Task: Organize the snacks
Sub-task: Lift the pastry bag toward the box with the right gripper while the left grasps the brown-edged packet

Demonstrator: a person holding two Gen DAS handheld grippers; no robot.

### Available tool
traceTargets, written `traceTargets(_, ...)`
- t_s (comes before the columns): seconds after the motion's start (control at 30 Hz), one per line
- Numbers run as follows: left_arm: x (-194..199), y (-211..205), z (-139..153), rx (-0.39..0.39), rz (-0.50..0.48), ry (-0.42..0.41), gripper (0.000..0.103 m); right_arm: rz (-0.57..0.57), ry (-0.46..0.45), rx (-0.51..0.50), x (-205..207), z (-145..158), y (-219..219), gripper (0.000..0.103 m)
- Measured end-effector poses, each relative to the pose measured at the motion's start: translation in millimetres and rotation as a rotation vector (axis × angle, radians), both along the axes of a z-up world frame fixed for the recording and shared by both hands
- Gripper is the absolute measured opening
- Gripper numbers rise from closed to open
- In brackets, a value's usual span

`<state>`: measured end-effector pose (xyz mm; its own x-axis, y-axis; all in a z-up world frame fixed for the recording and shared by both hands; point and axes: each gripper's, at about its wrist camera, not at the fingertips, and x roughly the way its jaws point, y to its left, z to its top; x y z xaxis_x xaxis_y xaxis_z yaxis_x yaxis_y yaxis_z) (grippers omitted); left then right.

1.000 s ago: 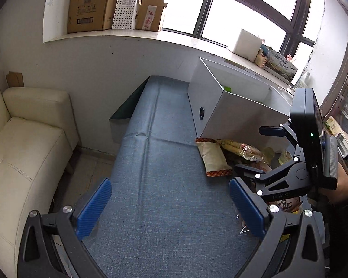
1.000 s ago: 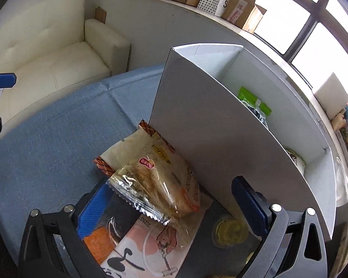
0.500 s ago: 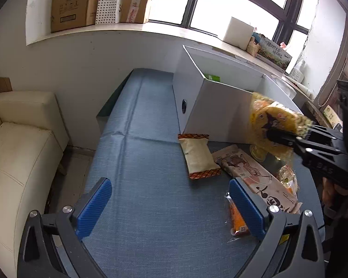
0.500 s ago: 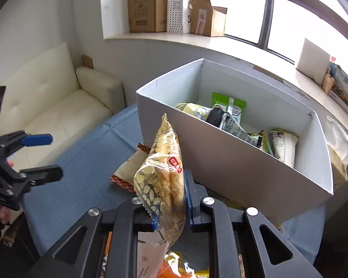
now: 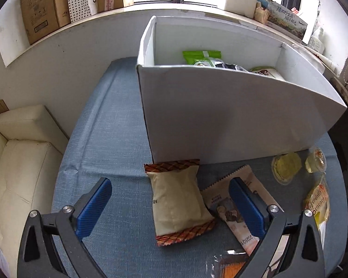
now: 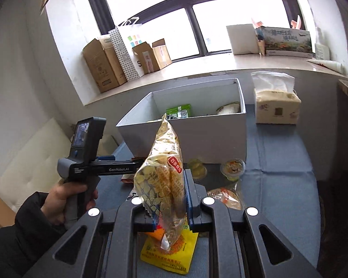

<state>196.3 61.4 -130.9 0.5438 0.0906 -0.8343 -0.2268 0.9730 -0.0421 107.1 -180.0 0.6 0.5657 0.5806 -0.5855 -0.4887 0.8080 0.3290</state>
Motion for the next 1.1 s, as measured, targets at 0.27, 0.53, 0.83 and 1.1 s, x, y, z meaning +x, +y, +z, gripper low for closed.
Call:
traceTargets(0.27, 9, 2, -22, 0.017, 0.039, 0.043, 0.074, -0.101, 0.041, 0.057, -2, -12, -38, 0.018)
traceTargets(0.53, 3, 3, -21, 0.004, 0.021, 0.019, 0.051, -0.138, 0.056, 0.067, -6, -18, -49, 0.018)
traceTargets(0.83, -38, 1, 14, -0.034, -0.015, -0.079, 0.050, -0.122, 0.059, 0.073, -6, -22, -44, 0.018)
traceTargets(1.1, -70, -10, 107, -0.069, -0.104, -0.287, 0.051, -0.058, 0.024, 0.090, 9, -6, -24, 0.018)
